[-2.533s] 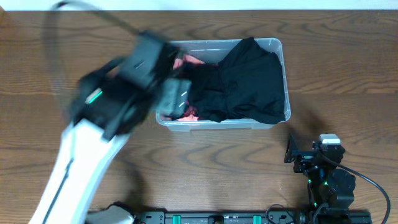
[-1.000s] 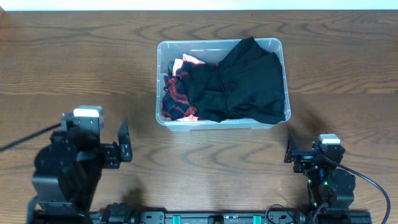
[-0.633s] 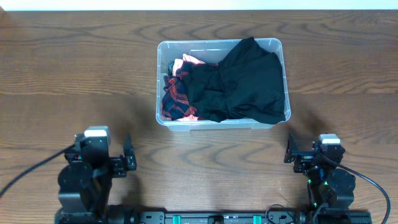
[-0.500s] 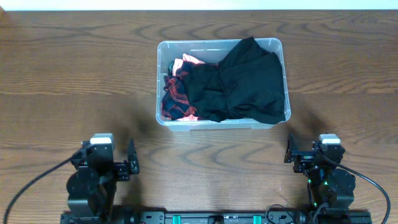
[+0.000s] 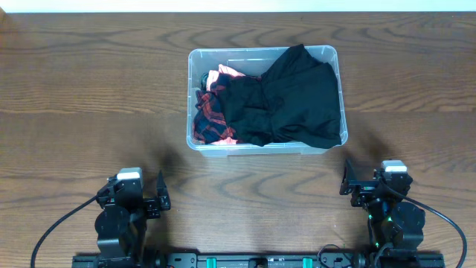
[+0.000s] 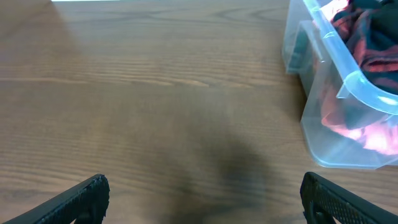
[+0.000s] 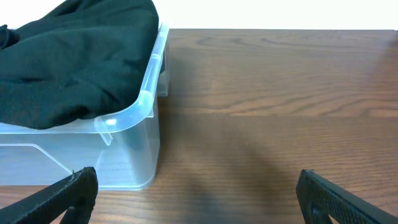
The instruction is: Pack container
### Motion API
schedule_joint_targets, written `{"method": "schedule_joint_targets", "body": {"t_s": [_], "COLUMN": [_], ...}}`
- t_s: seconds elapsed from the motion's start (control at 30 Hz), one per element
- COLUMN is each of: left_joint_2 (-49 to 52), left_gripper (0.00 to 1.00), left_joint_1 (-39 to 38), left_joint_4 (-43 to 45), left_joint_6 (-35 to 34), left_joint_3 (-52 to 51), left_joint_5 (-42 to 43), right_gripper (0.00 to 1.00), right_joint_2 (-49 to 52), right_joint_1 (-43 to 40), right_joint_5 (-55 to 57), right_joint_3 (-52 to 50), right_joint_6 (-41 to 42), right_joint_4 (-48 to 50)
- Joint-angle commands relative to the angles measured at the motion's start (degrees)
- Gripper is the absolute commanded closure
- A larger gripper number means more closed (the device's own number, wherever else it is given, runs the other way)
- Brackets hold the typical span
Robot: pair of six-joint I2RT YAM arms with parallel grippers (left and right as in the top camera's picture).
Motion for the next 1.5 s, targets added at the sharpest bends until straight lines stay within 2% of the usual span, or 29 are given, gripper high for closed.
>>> {"method": "schedule_joint_targets", "body": {"t_s": [0.0, 0.3, 1.47], "left_joint_2": [-0.55, -0.55, -0.52], "left_gripper": [0.02, 0.02, 0.02], "left_joint_1": [0.61, 0.61, 0.61], "left_joint_4": [1.09, 14.16, 14.21], "left_joint_6": [1.03, 0.96, 0.98], "left_joint_3": [-0.7, -7.87, -9.73], "left_joint_5": [-0.09, -0.02, -0.04], "right_gripper": [0.01, 0.01, 0.01], "right_joint_2": [-0.35, -0.35, -0.35], "right_joint_1": [-0.46, -0.46, -0.46], "right_joint_5": [-0.04, -0.04, -0.04], "right_joint_3": [-0.13, -0.13, -0.13], "right_joint_6": [-0.87, -0.85, -0.85], "right_joint_4": [-0.02, -0.02, -0.02]}}
